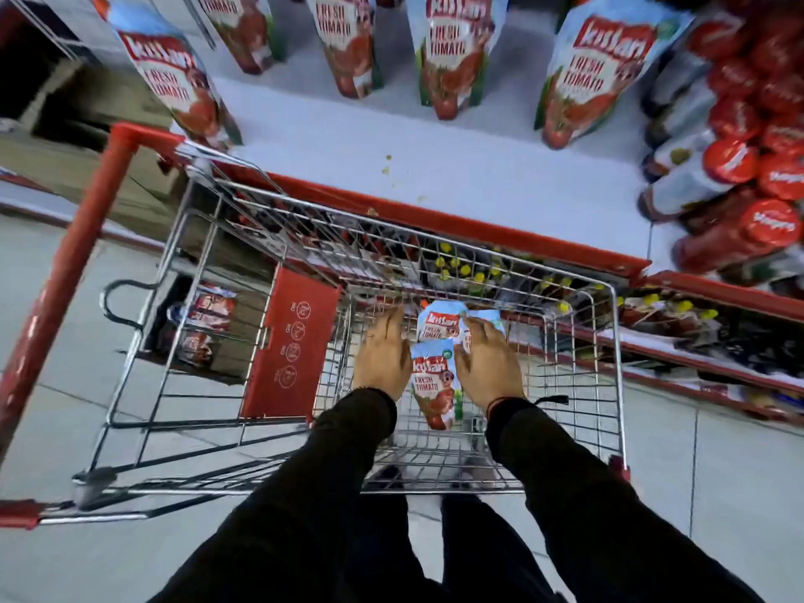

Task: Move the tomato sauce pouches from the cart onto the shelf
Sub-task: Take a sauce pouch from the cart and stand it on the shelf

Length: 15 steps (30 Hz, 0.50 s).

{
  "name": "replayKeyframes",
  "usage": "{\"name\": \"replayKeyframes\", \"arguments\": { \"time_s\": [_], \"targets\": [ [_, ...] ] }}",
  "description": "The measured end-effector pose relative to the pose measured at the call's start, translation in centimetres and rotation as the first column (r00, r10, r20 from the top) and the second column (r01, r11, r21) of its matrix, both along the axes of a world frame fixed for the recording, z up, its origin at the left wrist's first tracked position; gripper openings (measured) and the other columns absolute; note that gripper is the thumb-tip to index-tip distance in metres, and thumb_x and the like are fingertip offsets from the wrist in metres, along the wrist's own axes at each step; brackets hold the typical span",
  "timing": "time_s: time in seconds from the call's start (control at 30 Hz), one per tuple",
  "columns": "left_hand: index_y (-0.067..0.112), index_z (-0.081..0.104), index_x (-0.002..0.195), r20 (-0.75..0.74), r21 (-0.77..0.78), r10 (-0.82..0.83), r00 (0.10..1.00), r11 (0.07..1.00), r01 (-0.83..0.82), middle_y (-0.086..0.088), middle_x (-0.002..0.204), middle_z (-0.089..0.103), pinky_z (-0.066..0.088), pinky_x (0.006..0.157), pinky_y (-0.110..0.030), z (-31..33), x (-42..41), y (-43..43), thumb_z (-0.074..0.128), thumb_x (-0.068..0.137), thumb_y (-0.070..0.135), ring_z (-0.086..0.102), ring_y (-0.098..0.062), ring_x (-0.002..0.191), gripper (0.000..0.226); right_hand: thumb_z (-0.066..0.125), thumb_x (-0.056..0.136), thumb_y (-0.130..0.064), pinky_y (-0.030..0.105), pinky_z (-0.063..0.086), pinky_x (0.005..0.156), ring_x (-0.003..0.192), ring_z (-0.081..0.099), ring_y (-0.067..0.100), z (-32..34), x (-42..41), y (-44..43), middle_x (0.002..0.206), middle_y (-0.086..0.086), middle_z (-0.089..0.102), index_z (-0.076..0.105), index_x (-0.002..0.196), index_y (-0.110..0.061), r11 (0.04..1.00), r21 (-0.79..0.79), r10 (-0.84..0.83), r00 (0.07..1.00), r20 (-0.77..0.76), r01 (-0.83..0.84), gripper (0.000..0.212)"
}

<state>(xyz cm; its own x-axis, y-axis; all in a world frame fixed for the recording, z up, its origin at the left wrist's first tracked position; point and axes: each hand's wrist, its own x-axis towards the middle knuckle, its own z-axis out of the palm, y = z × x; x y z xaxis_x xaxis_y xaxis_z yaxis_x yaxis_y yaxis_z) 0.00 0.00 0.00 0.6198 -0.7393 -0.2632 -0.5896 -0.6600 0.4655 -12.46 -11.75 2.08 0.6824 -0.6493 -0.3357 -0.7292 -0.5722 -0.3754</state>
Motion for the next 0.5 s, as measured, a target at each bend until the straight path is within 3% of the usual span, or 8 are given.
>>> {"name": "replayKeyframes", "arguments": {
  "time_s": [0.2,0.33,0.43,0.5],
  "targets": [
    [0.006,0.02,0.153,-0.278,0.274,0.144,0.95,0.96,-0.065,-0.017,0.157,0.03,0.036,0.115,-0.039,-7.5,0.6,-0.4,0.041,0.1,0.016,0.035,-0.033,0.142,0.058,0.041,0.101,-0.033,0.045,0.051,0.093,0.118,0.054,0.038,-6.5,0.7,-0.5,0.127,0.017,0.057,0.047,0.133,-0.008,0.954,0.254,-0.125,0.981,-0.15,0.16,0.041],
    [0.01,0.025,0.152,-0.451,0.382,0.271,0.85,0.92,-0.09,-0.017,0.151,0.043,0.04,0.106,-0.036,-11.6,0.2,-0.8,0.038,0.102,0.015,0.049,-0.034,0.131,0.052,0.046,0.099,-0.023,0.043,0.05,0.094,0.11,0.062,0.037,-10.1,0.8,-0.9,0.122,0.018,0.066,0.053,0.13,-0.011,0.892,0.398,-0.157,0.973,-0.169,0.213,0.034],
    [0.009,0.036,0.148,-0.463,0.388,0.339,0.819,0.908,-0.157,-0.015,0.149,0.047,0.04,0.108,-0.034,-13.6,-0.2,-0.9,0.042,0.1,0.014,0.049,-0.033,0.133,0.048,0.049,0.099,-0.021,0.032,0.044,0.083,0.108,0.064,0.033,-11.9,0.5,-1.3,0.122,0.013,0.068,0.058,0.128,-0.012,0.861,0.443,-0.202,0.967,-0.154,0.25,0.032],
    [0.007,0.05,0.137,-0.437,0.375,0.42,0.796,0.889,-0.263,-0.018,0.138,0.058,0.044,0.103,-0.033,-14.5,-0.3,-1.0,0.047,0.096,0.009,0.055,-0.033,0.126,0.041,0.051,0.098,-0.018,0.027,0.041,0.082,0.106,0.064,0.03,-12.6,0.2,-1.6,0.12,0.012,0.069,0.062,0.123,-0.009,0.841,0.459,-0.252,0.958,-0.138,0.287,0.029]
  ]
}}
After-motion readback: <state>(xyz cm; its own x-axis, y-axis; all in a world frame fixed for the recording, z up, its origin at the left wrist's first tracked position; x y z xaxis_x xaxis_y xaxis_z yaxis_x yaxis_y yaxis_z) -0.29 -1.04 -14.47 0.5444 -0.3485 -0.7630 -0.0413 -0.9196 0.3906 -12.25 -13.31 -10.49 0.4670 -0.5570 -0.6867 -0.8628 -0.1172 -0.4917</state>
